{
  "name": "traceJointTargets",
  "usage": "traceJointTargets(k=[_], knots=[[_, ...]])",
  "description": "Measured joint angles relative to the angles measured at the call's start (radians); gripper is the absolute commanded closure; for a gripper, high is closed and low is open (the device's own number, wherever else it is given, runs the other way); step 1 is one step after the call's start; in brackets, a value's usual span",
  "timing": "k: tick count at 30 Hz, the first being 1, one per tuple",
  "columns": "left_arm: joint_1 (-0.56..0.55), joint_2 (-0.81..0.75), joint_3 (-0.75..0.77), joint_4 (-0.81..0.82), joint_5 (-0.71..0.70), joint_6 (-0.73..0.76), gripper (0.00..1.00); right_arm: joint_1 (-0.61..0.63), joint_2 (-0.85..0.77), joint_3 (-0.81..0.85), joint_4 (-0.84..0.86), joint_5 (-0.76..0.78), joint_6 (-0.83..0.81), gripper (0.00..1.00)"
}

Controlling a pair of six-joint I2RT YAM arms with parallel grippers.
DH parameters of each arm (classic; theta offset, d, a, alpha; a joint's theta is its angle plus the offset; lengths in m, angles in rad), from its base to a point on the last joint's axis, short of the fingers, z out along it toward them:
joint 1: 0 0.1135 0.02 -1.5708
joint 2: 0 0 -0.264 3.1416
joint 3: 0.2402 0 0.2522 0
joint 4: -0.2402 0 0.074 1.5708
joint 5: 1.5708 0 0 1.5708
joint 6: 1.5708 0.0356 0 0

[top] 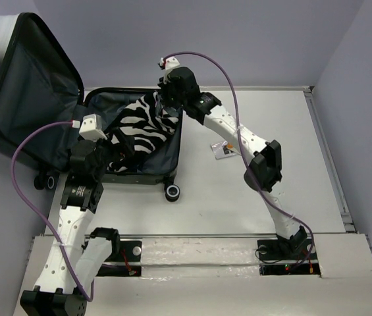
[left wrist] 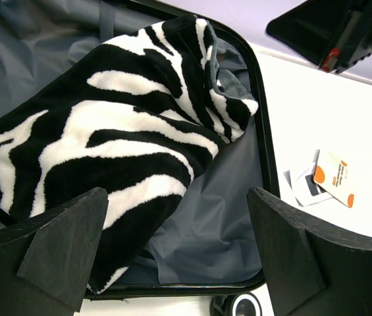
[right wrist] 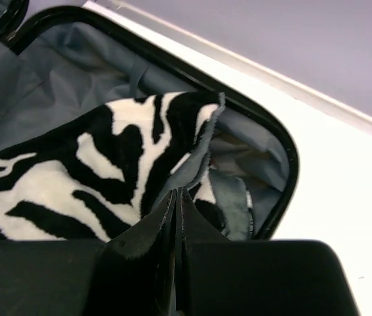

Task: Pack the luggage

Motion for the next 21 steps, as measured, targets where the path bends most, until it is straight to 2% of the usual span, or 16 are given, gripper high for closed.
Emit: traceJointTargets(k=[9,15,21], knots=[[0.0,0.0,0.0,0.0,0.0,0.0,0.01,0.011,0.073,-0.038,-0.003,-0.158,0.011,0.93],[0.0,0.0,0.0,0.0,0.0,0.0,0.01,0.029,0.049,-0.177,0.053,-0.237,0.021,0.93],[0.0,0.0,0.0,0.0,0.0,0.001,0.01,0.034,0.047,-0.196,0.076,-0.278,0.022,0.93]])
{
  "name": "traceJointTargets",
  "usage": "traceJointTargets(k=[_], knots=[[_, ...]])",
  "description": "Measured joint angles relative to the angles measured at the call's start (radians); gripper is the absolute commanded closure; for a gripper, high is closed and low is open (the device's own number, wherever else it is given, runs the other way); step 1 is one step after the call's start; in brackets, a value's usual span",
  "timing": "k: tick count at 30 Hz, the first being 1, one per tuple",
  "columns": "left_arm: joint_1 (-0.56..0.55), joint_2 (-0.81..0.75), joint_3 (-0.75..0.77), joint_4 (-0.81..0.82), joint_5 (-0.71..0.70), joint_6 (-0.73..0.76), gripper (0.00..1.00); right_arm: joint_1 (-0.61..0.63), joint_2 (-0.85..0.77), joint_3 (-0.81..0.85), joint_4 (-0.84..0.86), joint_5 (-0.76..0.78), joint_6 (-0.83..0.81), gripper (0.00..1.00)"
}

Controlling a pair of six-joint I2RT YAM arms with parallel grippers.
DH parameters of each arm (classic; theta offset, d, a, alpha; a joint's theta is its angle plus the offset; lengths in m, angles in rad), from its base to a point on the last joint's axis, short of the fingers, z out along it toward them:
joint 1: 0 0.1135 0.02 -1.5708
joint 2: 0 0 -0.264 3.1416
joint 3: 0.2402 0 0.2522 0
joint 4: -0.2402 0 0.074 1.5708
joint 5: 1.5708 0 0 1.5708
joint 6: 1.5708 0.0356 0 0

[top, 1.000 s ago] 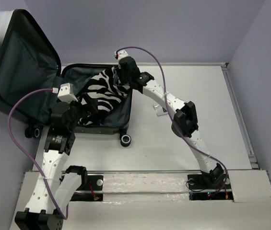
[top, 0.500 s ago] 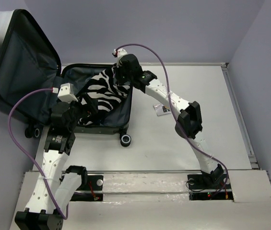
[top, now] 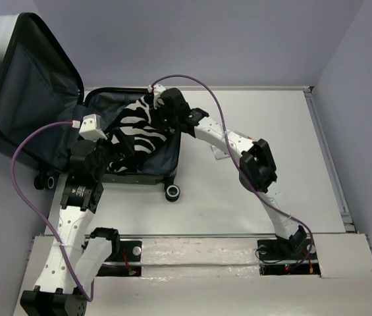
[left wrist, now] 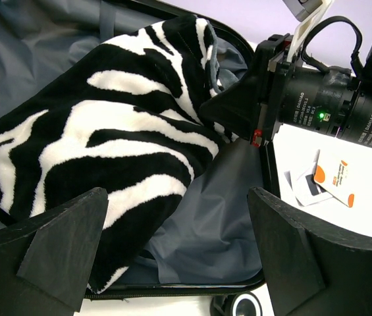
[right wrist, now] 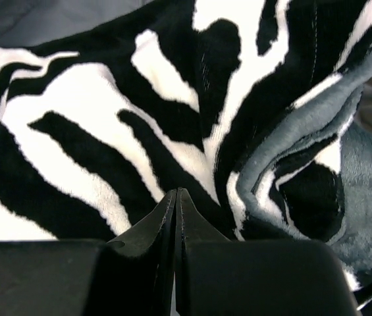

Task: Pack the luggage

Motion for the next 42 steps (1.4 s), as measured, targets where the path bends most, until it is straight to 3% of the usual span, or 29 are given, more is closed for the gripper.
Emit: traceJointTargets(k=[20,23,26,29,32,33,35,42], knots=[[0.0,0.006,0.0,0.0,0.0,0.0,0.01,-0.09,0.109,0.065,0.012,0.218,0.035,0.93],[0.0,0.01,0.0,0.0,0.0,0.0,0.01,-0.085,0.117,0.085,0.004,0.217,0.039,0.86],[0.0,0.012,0.0,-0.002,0.0,0.0,0.01,-0.084,0.117,0.097,-0.011,0.196,0.048,0.64],[0.0,0.012,0.0,-0.002,0.0,0.0,0.01,-0.084,0.114,0.116,-0.027,0.176,0.059,0.6],[0.0,0.012,0.0,-0.002,-0.001,0.0,0.01,-0.084,0.093,0.124,-0.038,0.176,0.064,0.63],[0.0,0.012,0.0,-0.001,0.001,-0.001,0.01,-0.084,0.078,0.124,-0.045,0.18,0.064,0.8],[0.0,0.023,0.0,0.003,0.014,-0.003,0.04,-0.085,0.044,0.106,-0.048,0.191,0.064,0.93],[-0.031,0.217,0.047,0.012,0.076,-0.029,0.18,-0.088,-0.279,-0.19,-0.027,0.24,0.084,0.93]])
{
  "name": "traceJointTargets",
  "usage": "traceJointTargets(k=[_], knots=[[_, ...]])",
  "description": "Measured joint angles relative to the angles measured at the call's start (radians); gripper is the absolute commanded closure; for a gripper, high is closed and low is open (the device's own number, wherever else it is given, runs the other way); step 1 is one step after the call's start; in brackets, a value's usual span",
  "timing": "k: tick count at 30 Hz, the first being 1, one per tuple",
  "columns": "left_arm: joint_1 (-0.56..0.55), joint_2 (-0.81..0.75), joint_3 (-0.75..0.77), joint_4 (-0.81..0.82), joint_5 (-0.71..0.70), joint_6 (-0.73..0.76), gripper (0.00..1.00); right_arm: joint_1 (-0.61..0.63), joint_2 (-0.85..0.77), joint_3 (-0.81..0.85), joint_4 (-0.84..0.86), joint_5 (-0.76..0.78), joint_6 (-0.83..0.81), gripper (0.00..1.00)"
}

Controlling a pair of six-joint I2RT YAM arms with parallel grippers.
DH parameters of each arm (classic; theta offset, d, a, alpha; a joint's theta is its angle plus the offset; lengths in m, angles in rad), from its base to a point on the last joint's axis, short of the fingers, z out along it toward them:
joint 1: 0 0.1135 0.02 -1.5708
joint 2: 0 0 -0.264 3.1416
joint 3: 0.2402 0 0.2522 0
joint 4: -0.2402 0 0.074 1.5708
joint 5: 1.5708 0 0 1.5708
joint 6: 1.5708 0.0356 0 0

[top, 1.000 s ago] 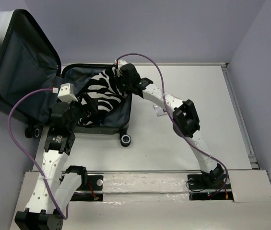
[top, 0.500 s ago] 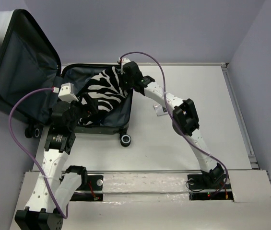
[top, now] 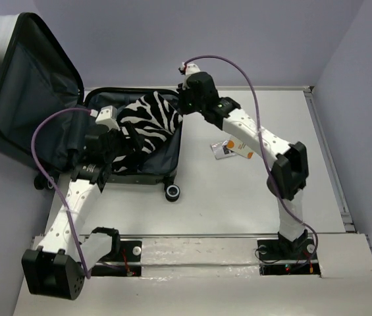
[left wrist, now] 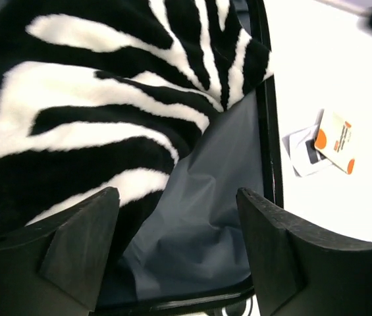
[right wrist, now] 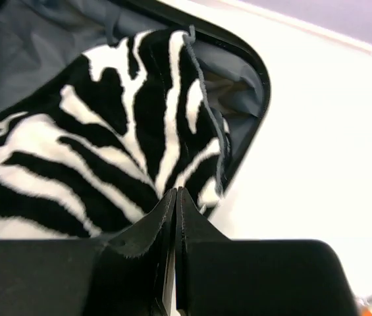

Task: Pack the luggage

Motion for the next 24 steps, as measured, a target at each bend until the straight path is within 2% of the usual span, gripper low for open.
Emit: traceJointTargets(k=[2,5,6,7,8,9,13,17,24], knots=[[-0.028,0.09,0.044,-0.007,-0.005,-0.005,0.22,-0.009,-0.126,-0.103,0.013,0.009,0.002,0.93],[-0.084,0.2,0.128,-0.018,-0.019,-0.021,0.42,-0.035,-0.302,-0.246,0.05,0.017,0.01,0.93],[-0.117,0.253,0.166,-0.019,-0.024,-0.024,0.54,-0.045,-0.343,-0.292,0.071,0.019,0.014,0.93],[-0.139,0.29,0.201,-0.017,-0.027,-0.031,0.73,-0.06,-0.396,-0.347,0.088,0.022,0.018,0.93],[-0.159,0.328,0.235,-0.018,-0.026,-0.039,0.78,-0.087,-0.472,-0.439,0.122,0.023,0.029,0.93],[-0.18,0.364,0.272,-0.017,-0.03,-0.042,0.93,-0.105,-0.523,-0.505,0.127,0.023,0.035,0.93],[-0.23,0.537,0.391,0.045,-0.004,-0.09,0.94,-0.153,-0.637,-0.681,0.146,0.031,0.058,0.93],[-0.233,0.674,0.442,0.072,0.023,-0.133,0.94,-0.154,-0.717,-0.815,0.151,0.029,0.067,0.93],[-0.234,0.854,0.515,0.074,0.033,-0.158,0.94,-0.155,-0.789,-0.903,0.163,0.022,0.077,0.93]])
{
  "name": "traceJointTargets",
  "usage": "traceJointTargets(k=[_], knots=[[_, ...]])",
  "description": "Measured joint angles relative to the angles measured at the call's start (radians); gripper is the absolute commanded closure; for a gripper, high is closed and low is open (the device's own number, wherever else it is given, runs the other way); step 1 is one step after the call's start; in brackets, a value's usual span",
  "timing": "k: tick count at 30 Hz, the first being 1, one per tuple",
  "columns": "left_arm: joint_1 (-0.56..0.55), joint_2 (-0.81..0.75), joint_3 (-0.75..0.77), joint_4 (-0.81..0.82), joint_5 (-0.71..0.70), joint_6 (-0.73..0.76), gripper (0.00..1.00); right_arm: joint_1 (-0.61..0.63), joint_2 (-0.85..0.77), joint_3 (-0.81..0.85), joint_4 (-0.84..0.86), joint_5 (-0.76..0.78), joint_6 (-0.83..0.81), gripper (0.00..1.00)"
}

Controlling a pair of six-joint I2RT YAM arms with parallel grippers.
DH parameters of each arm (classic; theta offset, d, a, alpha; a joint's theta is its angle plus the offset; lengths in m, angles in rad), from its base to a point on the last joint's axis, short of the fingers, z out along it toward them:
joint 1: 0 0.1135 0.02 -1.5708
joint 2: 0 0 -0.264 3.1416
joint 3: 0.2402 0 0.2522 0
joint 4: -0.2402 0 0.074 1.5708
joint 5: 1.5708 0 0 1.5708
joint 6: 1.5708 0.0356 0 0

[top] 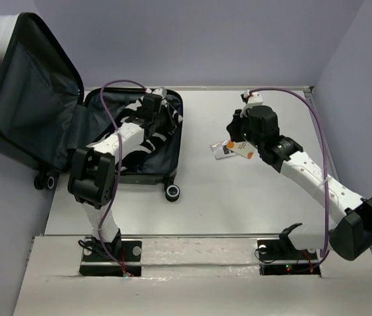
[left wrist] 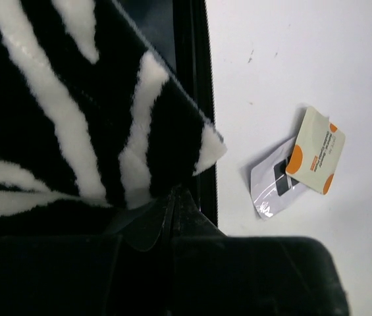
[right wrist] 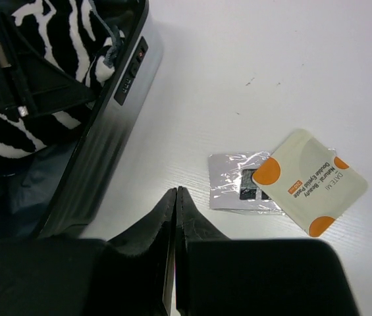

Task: Pack the luggage

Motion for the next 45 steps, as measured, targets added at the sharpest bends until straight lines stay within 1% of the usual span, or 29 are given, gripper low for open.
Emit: traceJointTargets(k=[5,10,14,16,18,20,21,22,24,25,26,27,28,29,30,31,32,33,36,37,38,41,43,45], knots=[[0.0,0.079,0.105,0.005,-0.017,0.001,0.94,-0.001,-0.012,-0.043,0.025,-0.012,0.012,0.93],[0.0,0.179,0.216,-0.008,-0.073,0.005,0.94,-0.001,-0.005,-0.07,0.035,-0.017,0.025,0.93],[0.001,0.238,0.262,-0.018,-0.141,0.006,0.94,-0.001,0.005,-0.07,0.039,-0.017,0.029,0.93],[0.003,0.241,0.265,-0.024,-0.17,0.005,0.93,-0.001,0.014,-0.07,0.043,-0.016,0.032,0.93],[0.009,0.244,0.265,-0.033,-0.194,0.0,0.88,-0.001,0.025,-0.07,0.044,-0.015,0.033,0.93],[0.011,0.257,0.27,-0.037,-0.201,-0.005,0.77,-0.001,0.038,-0.07,0.048,-0.011,0.036,0.9],[0.012,0.268,0.278,-0.039,-0.205,-0.005,0.72,-0.001,0.046,-0.07,0.05,-0.008,0.036,0.85],[0.012,0.28,0.289,-0.041,-0.208,-0.006,0.68,-0.001,0.054,-0.07,0.05,0.002,0.038,0.82],[0.014,0.32,0.312,-0.041,-0.214,-0.005,0.63,-0.006,0.068,-0.07,0.051,0.016,0.044,0.7],[0.014,0.328,0.314,-0.04,-0.216,-0.005,0.56,-0.01,0.076,-0.07,0.051,0.02,0.048,0.64],[0.015,0.332,0.314,-0.039,-0.218,-0.006,0.51,-0.018,0.083,-0.069,0.05,0.023,0.051,0.58],[0.016,0.334,0.314,-0.037,-0.219,-0.006,0.45,-0.038,0.102,-0.068,0.049,0.026,0.058,0.48],[0.018,0.33,0.313,-0.032,-0.221,-0.007,0.33,-0.058,0.117,-0.068,0.049,0.029,0.059,0.43],[0.018,0.321,0.304,-0.019,-0.224,-0.007,0.28,-0.082,0.133,-0.068,0.046,0.031,0.066,0.39],[0.019,0.304,0.288,-0.007,-0.227,-0.006,0.24,-0.114,0.154,-0.068,0.043,0.038,0.074,0.3],[0.02,0.276,0.266,0.002,-0.233,-0.01,0.2,-0.137,0.165,-0.071,0.042,0.04,0.074,0.27],[0.023,0.244,0.247,0.013,-0.223,-0.014,0.15,-0.161,0.18,-0.074,0.039,0.046,0.078,0.23],[0.024,0.213,0.235,0.016,-0.221,-0.014,0.13,-0.195,0.196,-0.08,0.035,0.051,0.078,0.18],[0.023,0.079,0.199,0.011,-0.222,-0.006,0.09,-0.252,0.233,-0.085,0.024,0.058,0.082,0.1],[0.022,0.011,0.192,0.01,-0.22,0.0,0.07,-0.265,0.248,-0.085,0.023,0.058,0.085,0.1],[0.021,-0.012,0.19,0.01,-0.219,0.003,0.07,-0.274,0.26,-0.084,0.023,0.057,0.084,0.1],[0.016,-0.206,0.174,0.025,-0.203,0.019,0.06,-0.31,0.316,-0.083,0.018,0.034,0.087,0.1],[0.014,-0.352,0.106,0.054,-0.172,0.029,0.06,-0.345,0.355,-0.074,0.013,0.006,0.091,0.08],[0.009,-0.504,0.011,0.068,-0.129,0.034,0.01,-0.377,0.396,-0.061,0.01,-0.012,0.094,0.03]])
